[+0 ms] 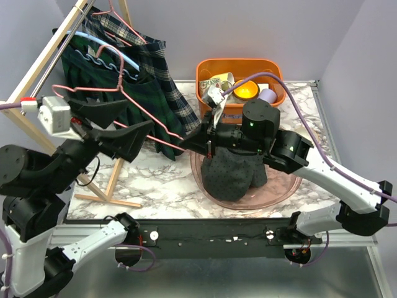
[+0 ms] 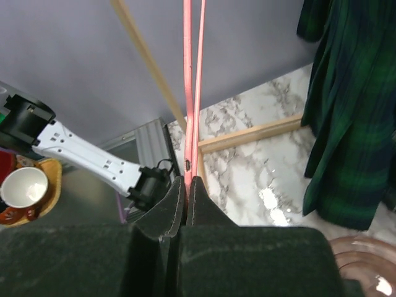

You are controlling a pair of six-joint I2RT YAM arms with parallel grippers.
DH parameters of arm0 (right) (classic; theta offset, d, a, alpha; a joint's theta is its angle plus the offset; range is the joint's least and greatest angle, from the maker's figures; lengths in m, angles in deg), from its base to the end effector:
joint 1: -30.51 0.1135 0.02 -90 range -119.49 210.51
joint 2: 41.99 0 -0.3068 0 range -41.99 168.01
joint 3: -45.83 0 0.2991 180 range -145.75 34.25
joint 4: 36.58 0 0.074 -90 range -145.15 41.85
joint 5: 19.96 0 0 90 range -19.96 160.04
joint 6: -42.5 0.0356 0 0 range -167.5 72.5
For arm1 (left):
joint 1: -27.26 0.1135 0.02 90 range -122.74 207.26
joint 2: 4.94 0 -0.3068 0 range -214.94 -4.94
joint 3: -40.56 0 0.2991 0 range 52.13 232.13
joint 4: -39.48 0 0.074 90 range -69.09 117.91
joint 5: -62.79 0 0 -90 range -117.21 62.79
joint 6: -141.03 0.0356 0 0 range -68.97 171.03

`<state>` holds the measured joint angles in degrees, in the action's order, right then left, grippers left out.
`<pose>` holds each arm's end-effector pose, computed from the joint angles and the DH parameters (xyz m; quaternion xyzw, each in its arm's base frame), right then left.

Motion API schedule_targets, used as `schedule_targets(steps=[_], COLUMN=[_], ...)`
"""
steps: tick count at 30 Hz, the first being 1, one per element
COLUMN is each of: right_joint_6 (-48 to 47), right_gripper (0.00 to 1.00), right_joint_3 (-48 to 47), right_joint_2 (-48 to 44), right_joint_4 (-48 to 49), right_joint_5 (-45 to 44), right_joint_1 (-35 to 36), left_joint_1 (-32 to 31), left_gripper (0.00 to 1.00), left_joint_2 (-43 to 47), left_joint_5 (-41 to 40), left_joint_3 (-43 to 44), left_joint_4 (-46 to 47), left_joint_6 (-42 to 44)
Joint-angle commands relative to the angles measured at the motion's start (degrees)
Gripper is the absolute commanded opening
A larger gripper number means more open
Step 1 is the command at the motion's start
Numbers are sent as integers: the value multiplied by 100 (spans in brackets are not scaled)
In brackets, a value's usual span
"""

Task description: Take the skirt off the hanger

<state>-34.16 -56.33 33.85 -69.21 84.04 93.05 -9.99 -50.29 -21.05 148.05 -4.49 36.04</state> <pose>0.1403 0.2887 0.5317 -0.3817 0.6384 0.4787 0.4664 0.0360 -0.0322 0.6303 0.1558 0.5663 -0.3843 0.7123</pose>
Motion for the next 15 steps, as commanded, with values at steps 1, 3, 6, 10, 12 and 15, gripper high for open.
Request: schedule_targets(steps=[1, 3, 6, 10, 12, 15], right_joint_6=[-692, -850, -1088, -1229, -1211, -1176], right_gripper=[1, 1, 1, 1, 1, 1], right_joint_3=[-905, -1205, -1900, -2708, -3043, -3420], right_joint_2=[440, 756, 1282, 1890, 2040, 2295], right_joint_4=[-65, -108, -389, -706, -811, -934], right_joint_5=[-178, -169, -204, -196, -117, -125], right_joint_1=[30, 30, 21, 30, 30, 30], left_joint_1=[-19, -19, -19, -19, -27, -19], left_gripper=[99, 99, 99, 99, 99, 99], left_joint_2=[157, 323, 438, 430, 421, 438], left_joint_5=[1790, 2474, 2864, 3321, 3410, 3463], left_joint_3=[-160, -493, -810, -926, -935, -952], left_joint_4=[557, 813, 1183, 1324, 1386, 1412], left_joint_6=[-365, -330, -400, -391, -365, -312])
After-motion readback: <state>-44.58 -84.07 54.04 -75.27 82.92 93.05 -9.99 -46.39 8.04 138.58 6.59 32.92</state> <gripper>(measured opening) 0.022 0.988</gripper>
